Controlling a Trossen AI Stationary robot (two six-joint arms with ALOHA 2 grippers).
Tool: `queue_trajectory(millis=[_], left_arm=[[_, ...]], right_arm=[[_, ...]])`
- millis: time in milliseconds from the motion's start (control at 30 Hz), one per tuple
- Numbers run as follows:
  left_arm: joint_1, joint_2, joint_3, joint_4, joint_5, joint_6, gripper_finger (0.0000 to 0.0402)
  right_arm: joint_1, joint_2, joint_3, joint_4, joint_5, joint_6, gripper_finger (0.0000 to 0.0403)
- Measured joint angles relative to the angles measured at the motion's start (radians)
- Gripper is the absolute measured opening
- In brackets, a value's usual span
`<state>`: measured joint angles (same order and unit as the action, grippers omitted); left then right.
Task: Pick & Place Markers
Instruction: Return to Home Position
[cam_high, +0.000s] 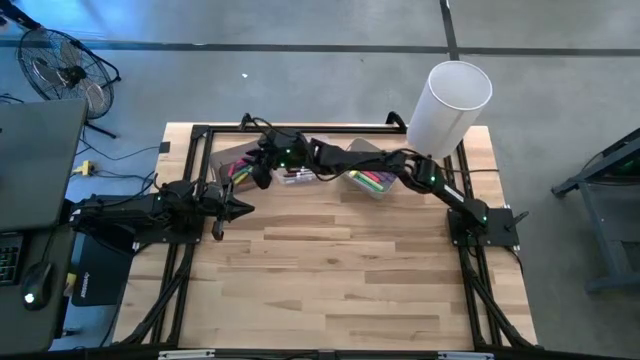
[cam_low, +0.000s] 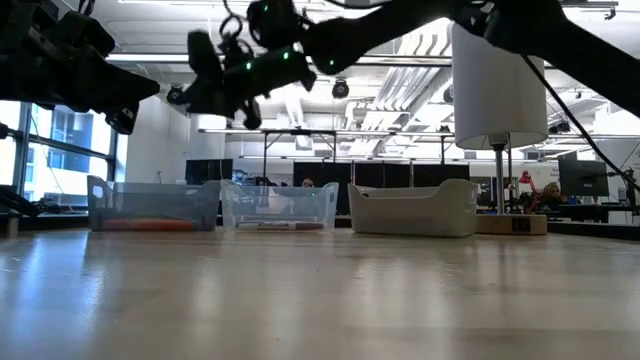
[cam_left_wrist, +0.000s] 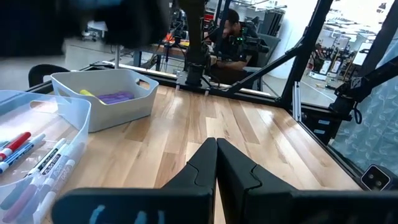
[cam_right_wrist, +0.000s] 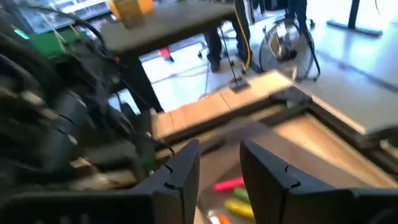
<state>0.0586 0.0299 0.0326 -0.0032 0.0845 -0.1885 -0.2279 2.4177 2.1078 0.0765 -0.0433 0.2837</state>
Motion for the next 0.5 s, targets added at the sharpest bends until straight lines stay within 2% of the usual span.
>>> queue_trajectory(millis=[200, 333, 400, 500], left_arm=[[0.000, 0.000, 0.000, 0.000, 0.000, 0.000, 0.0001], [0.000, 0.000, 0.000, 0.000, 0.000, 0.000, 0.0001], [0.000, 0.000, 0.000, 0.000, 0.000, 0.000, 0.0001], [0.000, 0.000, 0.000, 0.000, 0.000, 0.000, 0.0001]], right_arm=[[0.000, -0.071, -0.003, -0.124, -0.001, 0.024, 0.0083], [0.010, -0.112, -0.007, -0.186, 0.016, -0.027, 0.0035], [0.022, -0.130, -0.046, -0.214, 0.019, -0.036, 0.0010], [0.048, -0.167, -0.170, -0.175, 0.075, -0.040, 0.0013]])
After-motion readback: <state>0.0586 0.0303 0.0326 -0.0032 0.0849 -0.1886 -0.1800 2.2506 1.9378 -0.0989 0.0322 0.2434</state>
